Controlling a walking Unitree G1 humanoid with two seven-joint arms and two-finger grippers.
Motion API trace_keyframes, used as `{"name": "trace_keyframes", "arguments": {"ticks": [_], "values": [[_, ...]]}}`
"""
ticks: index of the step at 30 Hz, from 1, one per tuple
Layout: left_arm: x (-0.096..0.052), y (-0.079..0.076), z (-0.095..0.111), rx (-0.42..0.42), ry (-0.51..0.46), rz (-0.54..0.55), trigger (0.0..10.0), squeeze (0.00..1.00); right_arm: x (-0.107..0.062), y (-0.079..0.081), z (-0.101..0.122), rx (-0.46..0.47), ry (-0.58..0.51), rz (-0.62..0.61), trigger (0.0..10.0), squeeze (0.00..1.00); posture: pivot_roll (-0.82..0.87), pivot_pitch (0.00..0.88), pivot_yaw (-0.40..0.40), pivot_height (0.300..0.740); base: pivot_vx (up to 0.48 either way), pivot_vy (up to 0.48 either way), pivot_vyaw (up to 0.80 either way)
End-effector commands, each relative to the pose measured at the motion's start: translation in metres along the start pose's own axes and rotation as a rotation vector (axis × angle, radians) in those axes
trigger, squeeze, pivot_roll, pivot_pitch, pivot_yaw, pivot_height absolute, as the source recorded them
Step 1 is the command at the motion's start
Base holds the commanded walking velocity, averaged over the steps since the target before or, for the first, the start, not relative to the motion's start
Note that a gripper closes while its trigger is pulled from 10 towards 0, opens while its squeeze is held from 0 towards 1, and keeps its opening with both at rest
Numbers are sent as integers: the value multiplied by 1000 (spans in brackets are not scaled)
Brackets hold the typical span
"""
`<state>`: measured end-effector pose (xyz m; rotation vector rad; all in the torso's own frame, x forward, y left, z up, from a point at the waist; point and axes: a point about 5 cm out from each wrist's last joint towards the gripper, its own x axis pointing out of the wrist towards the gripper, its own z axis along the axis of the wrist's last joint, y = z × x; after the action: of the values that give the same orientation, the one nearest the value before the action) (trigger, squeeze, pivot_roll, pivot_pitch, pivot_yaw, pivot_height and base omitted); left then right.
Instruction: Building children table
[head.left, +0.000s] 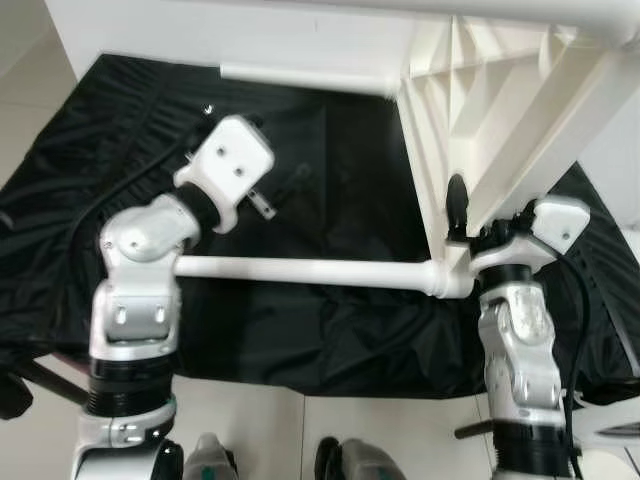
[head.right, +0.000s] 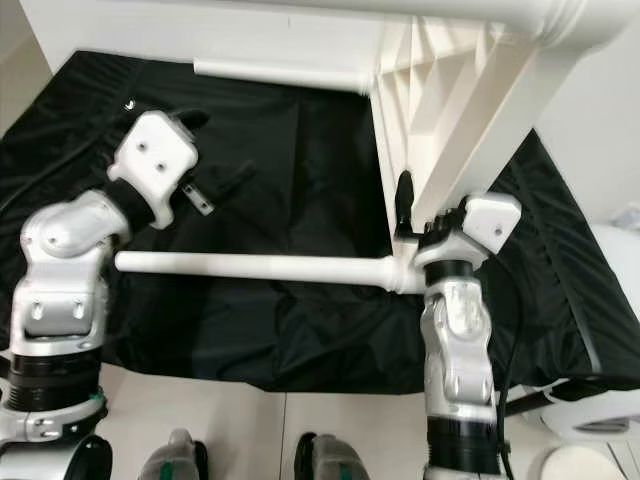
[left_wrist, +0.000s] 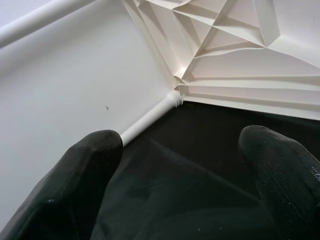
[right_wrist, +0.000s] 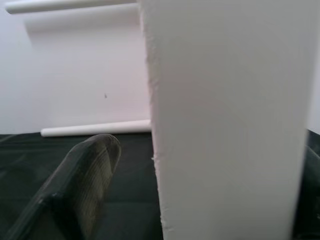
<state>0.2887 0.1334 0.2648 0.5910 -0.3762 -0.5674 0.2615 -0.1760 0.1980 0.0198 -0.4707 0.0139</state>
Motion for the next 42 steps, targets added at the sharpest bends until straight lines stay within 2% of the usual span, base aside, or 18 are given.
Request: {"name": "trace_keyframes", "arguments": {"ticks": [1, 3, 6, 13, 19, 23, 29, 32, 33, 35, 39, 42], "values": [[0, -1, 1, -15, -8, 60, 10000, 0, -1, 6, 5, -2, -13, 31, 10000, 0, 50, 123, -102, 740, 0, 0, 0], [0, -2, 0, -15, -8, 50, 10000, 0, -5, 7, 8, -23, -26, 27, 10000, 0, 45, 122, -98, 740, 0, 0, 0], [2, -5, -2, -19, -8, 11, 10000, 0, -9, -1, 16, -97, -83, -26, 10000, 0, 35, 119, -89, 740, 0, 0, 0], [7, -5, 0, -29, -22, -9, 10000, 0, -7, -5, 18, -115, -102, -50, 10000, 0, 17, 113, -71, 740, 0, 0, 0], [10, -7, 1, -34, -29, -21, 10000, 0, 14, -7, 17, -58, -119, -115, 10000, 0, 0, 111, -53, 740, 0, 0, 0], [11, -6, 2, -37, -30, -17, 10000, 0, 31, -17, 12, -45, -127, -196, 10000, 0, 5, 111, -52, 740, 0, 0, 0], [10, -6, 1, -41, -26, -14, 10000, 0, 38, -21, 11, -58, -142, -217, 10000, 0, 11, 111, -52, 740, 0, 0, 0], [8, -6, 1, -39, -22, -11, 10000, 0, 38, -14, 16, -57, -163, -177, 10000, 0, 19, 114, -59, 740, 0, 0, 0], [6, -5, 1, -34, -16, -6, 10000, 0, 31, -5, 19, -54, -167, -137, 10000, 0, 24, 115, -63, 740, 0, 0, 0], [6, -4, 1, -30, -12, -2, 10000, 0, 26, 0, 20, -52, -170, -112, 10000, 0, 25, 115, -64, 740, 0, 0, 0], [5, -4, 0, -31, -9, 0, 10000, 0, 21, 5, 22, -47, -171, -99, 10000, 0, 23, 116, -63, 740, 0, 0, 0], [4, -4, -2, -34, -3, 2, 10000, 0, 15, 11, 31, -44, -200, -90, 10000, 0, 12, 115, -58, 740, 0, 0, 0]]}}
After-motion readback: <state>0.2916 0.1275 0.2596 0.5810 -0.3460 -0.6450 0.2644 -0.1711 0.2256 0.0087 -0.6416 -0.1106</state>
